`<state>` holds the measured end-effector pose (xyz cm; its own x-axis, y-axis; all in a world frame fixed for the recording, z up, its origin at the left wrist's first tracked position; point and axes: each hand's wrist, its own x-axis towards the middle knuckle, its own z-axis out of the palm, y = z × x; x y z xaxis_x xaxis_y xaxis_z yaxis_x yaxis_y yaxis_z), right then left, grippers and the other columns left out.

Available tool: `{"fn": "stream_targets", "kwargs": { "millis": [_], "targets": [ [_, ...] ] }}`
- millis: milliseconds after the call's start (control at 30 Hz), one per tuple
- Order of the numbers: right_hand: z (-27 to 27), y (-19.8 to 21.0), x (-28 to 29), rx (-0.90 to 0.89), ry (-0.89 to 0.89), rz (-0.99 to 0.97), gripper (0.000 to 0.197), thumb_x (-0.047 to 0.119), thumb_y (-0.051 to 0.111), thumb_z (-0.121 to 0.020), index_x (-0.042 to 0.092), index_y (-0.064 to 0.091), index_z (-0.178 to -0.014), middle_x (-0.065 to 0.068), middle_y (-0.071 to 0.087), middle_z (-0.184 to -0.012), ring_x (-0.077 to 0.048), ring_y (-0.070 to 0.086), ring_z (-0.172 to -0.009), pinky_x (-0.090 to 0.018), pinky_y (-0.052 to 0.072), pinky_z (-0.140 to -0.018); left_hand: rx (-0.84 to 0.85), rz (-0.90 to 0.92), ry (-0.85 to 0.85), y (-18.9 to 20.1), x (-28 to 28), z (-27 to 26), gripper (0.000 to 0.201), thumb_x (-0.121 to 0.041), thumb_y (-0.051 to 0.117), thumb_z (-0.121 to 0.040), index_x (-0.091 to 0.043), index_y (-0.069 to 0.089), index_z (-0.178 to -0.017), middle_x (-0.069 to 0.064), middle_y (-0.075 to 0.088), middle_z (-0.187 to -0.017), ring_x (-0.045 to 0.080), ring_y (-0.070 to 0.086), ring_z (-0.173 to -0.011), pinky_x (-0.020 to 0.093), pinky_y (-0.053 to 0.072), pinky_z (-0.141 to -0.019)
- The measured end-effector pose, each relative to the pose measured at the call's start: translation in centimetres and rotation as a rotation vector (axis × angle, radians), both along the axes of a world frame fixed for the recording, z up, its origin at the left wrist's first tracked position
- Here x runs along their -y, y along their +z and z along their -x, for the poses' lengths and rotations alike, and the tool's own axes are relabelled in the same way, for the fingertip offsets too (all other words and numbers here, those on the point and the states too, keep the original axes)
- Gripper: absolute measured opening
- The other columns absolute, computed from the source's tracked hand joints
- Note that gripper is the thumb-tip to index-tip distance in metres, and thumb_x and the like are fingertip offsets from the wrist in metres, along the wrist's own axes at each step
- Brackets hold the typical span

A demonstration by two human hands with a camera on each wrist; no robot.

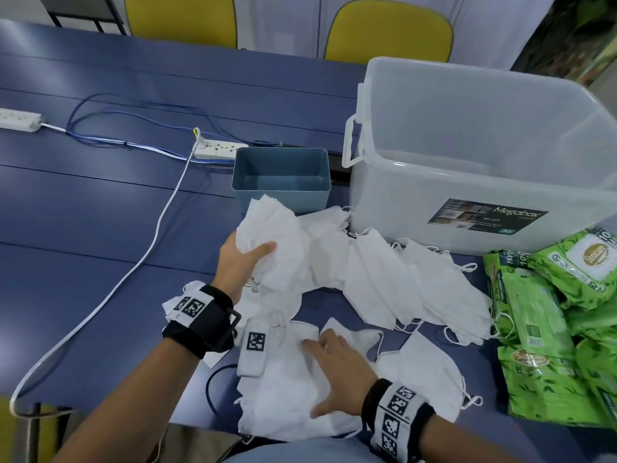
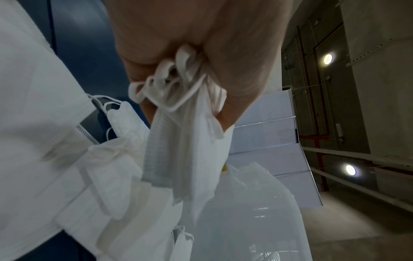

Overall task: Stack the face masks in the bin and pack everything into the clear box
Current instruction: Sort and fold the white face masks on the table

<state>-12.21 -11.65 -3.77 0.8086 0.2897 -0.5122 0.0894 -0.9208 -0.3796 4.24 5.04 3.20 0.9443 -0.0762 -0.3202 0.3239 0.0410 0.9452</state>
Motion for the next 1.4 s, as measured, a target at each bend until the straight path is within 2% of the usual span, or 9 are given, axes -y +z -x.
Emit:
{"fn": "stream_targets", "kwargs": {
  "millis": [300, 400, 500, 667, 933, 1000, 1133, 1267, 1400],
  "targets": [
    [-1.9, 0.3, 2.6, 0.013, -0.336, -0.232, 0.058, 0.030, 0.075, -0.077, 0.018, 0.053, -0.130, 0.001, 0.060, -0.128, -0.018, 0.054, -0.115, -0.022, 0.038, -0.096, 0.005, 0.011, 0.026, -0.7, -0.8, -0.3, 0.040, -0.009, 0.071, -0.082, -0.012, 0.057, -0.119, 0.005, 0.066, -0.113, 0.022, 0.065, -0.099, 0.032, 0.054, -0.074],
    [-3.4, 1.1, 6.0, 0.026, -0.545, -0.372, 0.035, 0.030, 0.077, -0.072, 0.024, 0.060, -0.102, -0.003, 0.068, -0.107, -0.023, 0.063, -0.098, -0.034, 0.049, -0.091, -0.002, -0.051, 0.042, -1.4, -0.9, -0.4, 0.049, -0.015, 0.073, -0.081, -0.010, 0.048, -0.122, 0.008, 0.061, -0.118, 0.029, 0.062, -0.105, 0.039, 0.048, -0.074],
    [-4.1, 2.3, 8.8, 0.064, -0.764, -0.608, 0.037, 0.022, 0.079, -0.075, 0.022, 0.059, -0.106, -0.008, 0.068, -0.112, -0.028, 0.065, -0.103, -0.047, 0.050, -0.095, 0.043, -0.103, 0.040, -1.7, -0.6, -0.4, 0.066, -0.013, 0.073, -0.081, -0.019, 0.035, -0.133, 0.003, 0.049, -0.128, 0.027, 0.055, -0.115, 0.046, 0.049, -0.088],
    [-4.7, 4.5, 11.5, 0.212, -0.969, -0.904, 0.031, 0.003, 0.061, -0.090, 0.018, 0.054, -0.115, -0.003, 0.065, -0.118, -0.017, 0.064, -0.105, -0.032, 0.051, -0.092, 0.171, -0.062, -0.032, -1.5, 0.4, -0.4, 0.084, 0.000, 0.068, -0.083, -0.027, 0.018, -0.146, 0.001, 0.045, -0.134, 0.017, 0.053, -0.115, 0.027, 0.046, -0.090],
    [-5.3, 5.4, 12.5, 0.347, -1.061, -0.900, 0.024, 0.002, 0.073, -0.080, 0.020, 0.069, -0.095, 0.012, 0.071, -0.091, -0.007, 0.067, -0.079, -0.012, 0.051, -0.068, 0.280, -0.219, -0.113, -1.2, 1.6, -0.7, 0.058, -0.004, 0.070, -0.082, -0.019, 0.046, -0.133, -0.006, 0.050, -0.125, 0.012, 0.048, -0.113, 0.031, 0.042, -0.098],
    [-5.4, 5.7, 12.8, 0.415, -1.058, -0.867, 0.027, 0.009, 0.076, -0.079, 0.021, 0.068, -0.102, 0.016, 0.066, -0.102, 0.008, 0.062, -0.085, -0.006, 0.043, -0.082, 0.282, -0.219, -0.112, -1.2, 1.6, -0.6, 0.058, -0.005, 0.070, -0.082, -0.020, 0.046, -0.133, -0.005, 0.050, -0.126, 0.013, 0.048, -0.114, 0.030, 0.042, -0.096],
    [-5.7, 6.0, 13.4, 0.572, -1.066, -0.897, 0.025, 0.007, 0.067, -0.085, 0.029, 0.068, -0.099, 0.008, 0.064, -0.112, -0.012, 0.056, -0.117, -0.028, 0.037, -0.108, 0.313, -0.211, -0.141, -1.1, 1.8, -0.5, 0.059, -0.006, 0.070, -0.082, -0.022, 0.046, -0.133, -0.007, 0.050, -0.128, 0.010, 0.048, -0.115, 0.025, 0.041, -0.095],
    [-5.6, 7.3, 13.4, 0.828, -0.946, -0.796, 0.054, -0.004, 0.060, -0.088, 0.048, 0.070, -0.097, 0.018, 0.065, -0.112, -0.007, 0.056, -0.117, -0.018, 0.040, -0.104, 0.395, -0.241, -0.225, -1.2, 2.3, -0.5, 0.065, -0.014, 0.075, -0.079, -0.027, 0.043, -0.134, -0.015, 0.049, -0.132, 0.005, 0.045, -0.120, 0.021, 0.037, -0.098],
    [-6.1, 8.8, 13.6, 1.089, -0.699, -0.492, 0.042, -0.011, 0.056, -0.085, 0.021, 0.068, -0.109, 0.004, 0.064, -0.111, 0.021, 0.048, -0.110, -0.008, 0.037, -0.099, 0.471, -0.303, -0.293, -1.3, 3.1, -0.4, 0.059, -0.026, 0.072, -0.076, -0.037, 0.045, -0.128, -0.040, 0.048, -0.121, -0.007, 0.046, -0.114, 0.010, 0.035, -0.095]
  ]
}}
